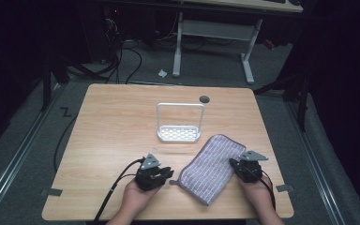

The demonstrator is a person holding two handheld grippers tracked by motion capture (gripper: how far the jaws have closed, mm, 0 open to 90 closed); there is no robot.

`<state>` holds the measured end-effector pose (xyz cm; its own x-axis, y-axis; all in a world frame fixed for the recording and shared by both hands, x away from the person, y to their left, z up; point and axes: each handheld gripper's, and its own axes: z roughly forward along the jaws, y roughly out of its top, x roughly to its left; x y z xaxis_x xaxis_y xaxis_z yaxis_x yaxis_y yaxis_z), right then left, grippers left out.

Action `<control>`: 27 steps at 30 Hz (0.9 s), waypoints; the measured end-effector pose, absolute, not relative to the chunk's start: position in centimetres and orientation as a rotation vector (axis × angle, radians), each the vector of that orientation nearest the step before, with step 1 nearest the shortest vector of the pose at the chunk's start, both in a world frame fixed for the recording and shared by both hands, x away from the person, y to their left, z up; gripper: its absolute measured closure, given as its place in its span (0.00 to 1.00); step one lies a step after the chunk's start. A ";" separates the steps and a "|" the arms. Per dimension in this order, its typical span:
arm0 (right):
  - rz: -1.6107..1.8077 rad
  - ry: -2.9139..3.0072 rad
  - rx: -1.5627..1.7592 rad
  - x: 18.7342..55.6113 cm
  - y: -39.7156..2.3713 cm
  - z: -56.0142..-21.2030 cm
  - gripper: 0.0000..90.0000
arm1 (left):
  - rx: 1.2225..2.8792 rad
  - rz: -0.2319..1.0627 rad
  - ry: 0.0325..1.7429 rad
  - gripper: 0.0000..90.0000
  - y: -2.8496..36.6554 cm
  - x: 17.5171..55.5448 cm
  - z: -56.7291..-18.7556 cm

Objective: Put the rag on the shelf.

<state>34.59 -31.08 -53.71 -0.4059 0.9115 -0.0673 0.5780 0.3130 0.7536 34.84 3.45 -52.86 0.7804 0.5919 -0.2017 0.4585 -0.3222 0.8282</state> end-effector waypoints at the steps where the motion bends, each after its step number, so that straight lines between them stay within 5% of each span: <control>1: 0.896 2.095 1.310 34.6 -31.0 -53.7 1.00 | 1.950 0.159 0.777 0.88 2.8 35.2 -52.5; 8: 0.921 2.094 1.319 34.5 -31.2 -53.8 1.00 | 2.182 0.123 0.721 0.99 -2.2 37.1 -52.9; 19: 1.026 2.231 1.194 33.0 -28.6 -53.9 1.00 | 2.148 -0.070 0.659 0.98 2.0 30.1 -54.0; 24: 1.018 2.277 1.117 32.6 -26.9 -53.9 1.00 | 2.052 0.013 0.703 0.93 1.6 32.9 -52.0; 27: 1.035 2.283 1.121 32.8 -26.9 -53.9 1.00 | 2.136 0.165 0.691 0.93 -0.9 35.7 -52.1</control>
<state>32.82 -26.86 -53.95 -0.6024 0.7978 -0.0246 0.5073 0.4065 0.7599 35.68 -0.95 -52.13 0.8376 0.5317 -0.1256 0.4179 -0.4754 0.7742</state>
